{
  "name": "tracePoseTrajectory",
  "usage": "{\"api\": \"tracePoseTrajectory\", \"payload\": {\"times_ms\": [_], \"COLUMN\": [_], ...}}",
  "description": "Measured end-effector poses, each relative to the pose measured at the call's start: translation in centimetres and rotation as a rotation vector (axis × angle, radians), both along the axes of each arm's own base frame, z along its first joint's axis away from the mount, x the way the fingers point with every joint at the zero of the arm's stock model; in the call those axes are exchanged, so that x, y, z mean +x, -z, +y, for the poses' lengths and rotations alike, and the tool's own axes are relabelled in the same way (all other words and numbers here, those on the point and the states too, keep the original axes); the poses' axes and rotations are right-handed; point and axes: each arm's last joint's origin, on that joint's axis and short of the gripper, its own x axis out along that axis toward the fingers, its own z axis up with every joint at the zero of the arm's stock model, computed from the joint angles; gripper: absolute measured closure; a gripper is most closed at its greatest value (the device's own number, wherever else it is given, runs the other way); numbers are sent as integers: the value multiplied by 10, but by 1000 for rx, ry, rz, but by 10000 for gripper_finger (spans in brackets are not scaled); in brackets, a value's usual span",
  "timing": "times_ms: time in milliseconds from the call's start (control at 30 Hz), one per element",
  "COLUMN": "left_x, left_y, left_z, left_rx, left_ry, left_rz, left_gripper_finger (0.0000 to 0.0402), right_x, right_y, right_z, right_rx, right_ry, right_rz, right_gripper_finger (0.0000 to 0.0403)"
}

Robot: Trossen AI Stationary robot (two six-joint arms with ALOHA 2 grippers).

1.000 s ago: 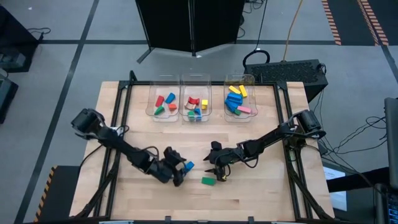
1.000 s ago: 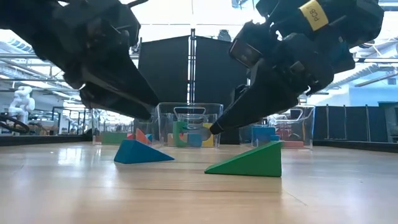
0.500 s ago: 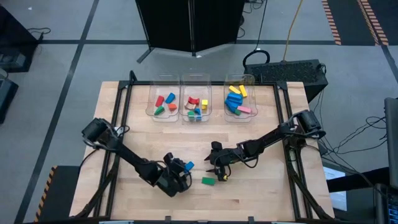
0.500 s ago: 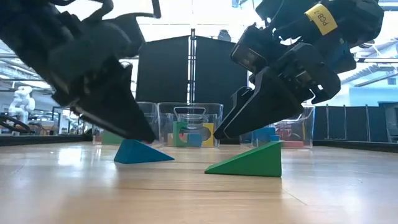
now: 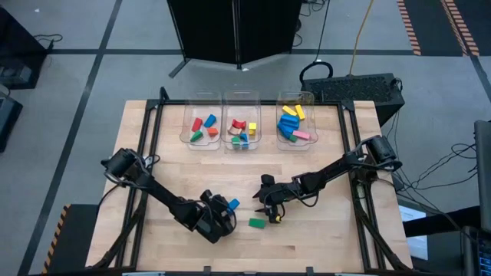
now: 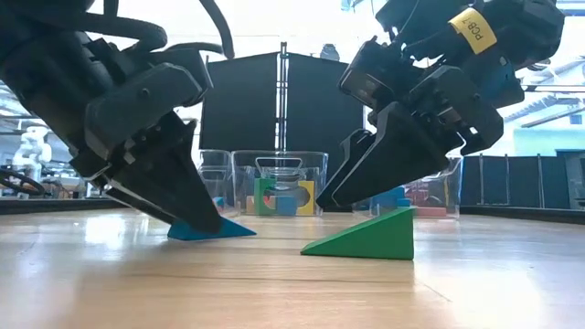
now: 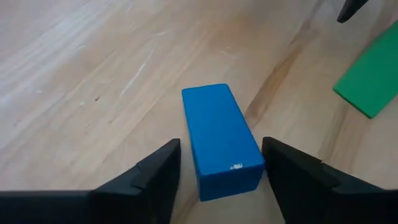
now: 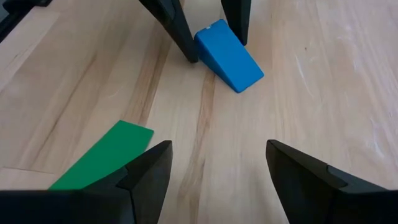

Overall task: Sort blocks by size
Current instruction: Put the blue triangular block into the left transparent bin

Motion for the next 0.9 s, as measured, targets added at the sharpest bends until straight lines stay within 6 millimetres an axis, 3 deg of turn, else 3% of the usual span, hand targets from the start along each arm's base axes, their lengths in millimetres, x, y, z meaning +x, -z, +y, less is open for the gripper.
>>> {"api": "tracePoseTrajectory", "payload": {"times_ms": [267,600,900], "left_x": [0,-1,-4], "left_y": [0,-3,-34], "left_z": [0,2,19], "left_rx": [4,25,88], "left_ry": [12,47,104], "left_rz": [4,38,74], "left_gripper_finger": [279,280,279], "right_x": [-1,-2,-6], "right_y": [1,2,2], "right_z": [0,0,11], "right_rx": [16,35,70], "right_ry": [13,32,31], "right_rz": [13,35,50], "right_gripper_finger": [154,154,154]}}
